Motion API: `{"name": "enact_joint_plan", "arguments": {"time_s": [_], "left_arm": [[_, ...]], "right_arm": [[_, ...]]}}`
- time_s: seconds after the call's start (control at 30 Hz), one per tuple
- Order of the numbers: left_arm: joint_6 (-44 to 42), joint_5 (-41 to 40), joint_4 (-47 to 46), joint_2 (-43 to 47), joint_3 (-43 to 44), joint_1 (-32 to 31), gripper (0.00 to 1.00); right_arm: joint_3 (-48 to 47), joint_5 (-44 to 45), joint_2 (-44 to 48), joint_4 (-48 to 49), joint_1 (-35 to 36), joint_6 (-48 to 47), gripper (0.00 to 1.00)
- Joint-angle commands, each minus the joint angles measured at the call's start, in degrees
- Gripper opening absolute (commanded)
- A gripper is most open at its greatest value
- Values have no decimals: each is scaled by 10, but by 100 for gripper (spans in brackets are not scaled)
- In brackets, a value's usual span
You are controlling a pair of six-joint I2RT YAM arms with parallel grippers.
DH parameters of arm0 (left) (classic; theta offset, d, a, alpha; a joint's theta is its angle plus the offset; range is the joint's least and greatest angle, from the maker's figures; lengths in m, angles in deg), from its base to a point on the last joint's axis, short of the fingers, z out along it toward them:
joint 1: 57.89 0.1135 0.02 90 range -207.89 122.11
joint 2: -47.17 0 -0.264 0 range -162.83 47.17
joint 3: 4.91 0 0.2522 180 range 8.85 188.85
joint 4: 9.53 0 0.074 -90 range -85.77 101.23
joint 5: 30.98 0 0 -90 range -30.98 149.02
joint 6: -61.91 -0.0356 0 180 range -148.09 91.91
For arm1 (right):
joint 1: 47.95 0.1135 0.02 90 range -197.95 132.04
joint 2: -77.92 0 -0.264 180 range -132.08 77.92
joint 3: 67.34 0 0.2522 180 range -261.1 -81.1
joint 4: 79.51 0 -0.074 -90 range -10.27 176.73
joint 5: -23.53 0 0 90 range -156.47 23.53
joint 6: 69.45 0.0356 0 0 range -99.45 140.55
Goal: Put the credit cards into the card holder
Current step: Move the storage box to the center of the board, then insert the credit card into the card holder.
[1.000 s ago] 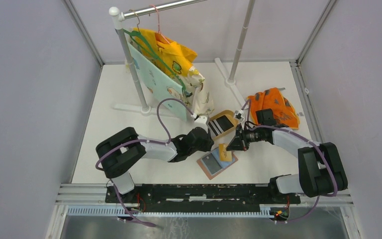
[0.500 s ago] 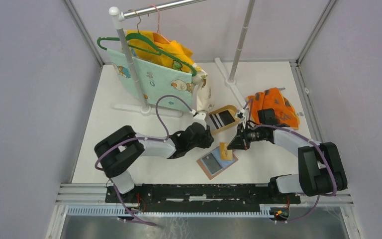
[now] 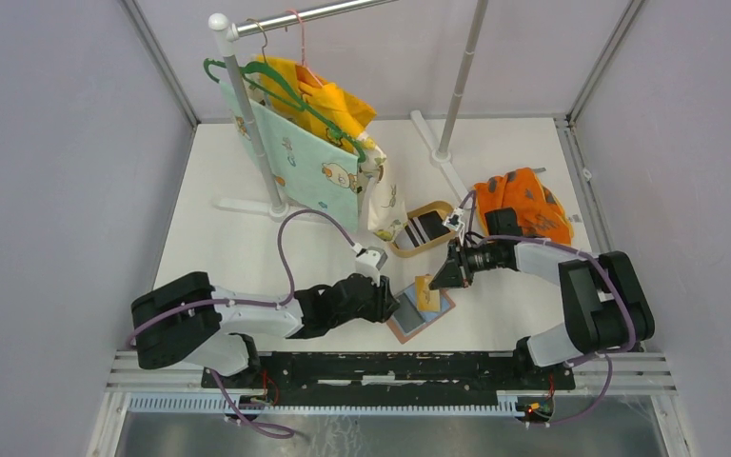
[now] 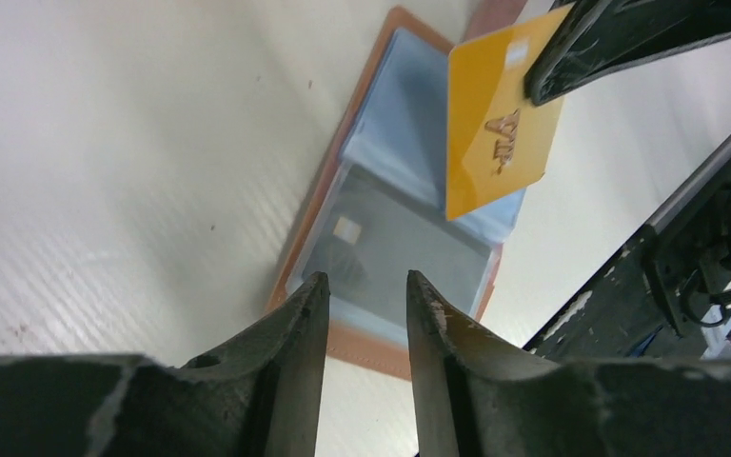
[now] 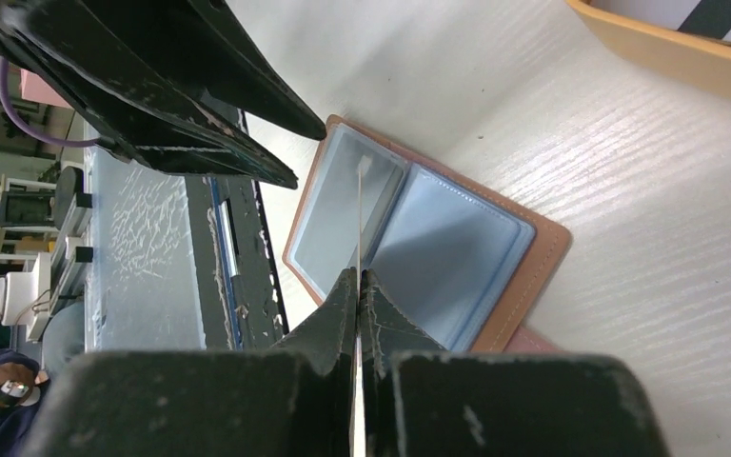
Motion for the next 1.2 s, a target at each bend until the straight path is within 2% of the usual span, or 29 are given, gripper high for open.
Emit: {"name": "enact_joint_plan", "arguments": {"time_s": [0.0,0.27,0.43,0.73,0.9,1.17], "left_arm": [[73,-43,2,4,-22,-20,44],[126,-71,63,-27,7,-49,52],[142,-96,118,-58,44,-60,53],[132,-118,158,-110,88,-61,44],[117,-150,188,-124,115,-59,44],[94,-147,188,-139,133,-54,45]], "right_arm": [[-20,3,-14,24,8,20,0],[-18,39,-40,27,16,39,0],[-21,71,-43,14,23,38,0],[-33,131,-42,-10,48,33,0],[-35,166,-37,-30,49,32,0],[-34,178,-28,-60,48,32,0]]}}
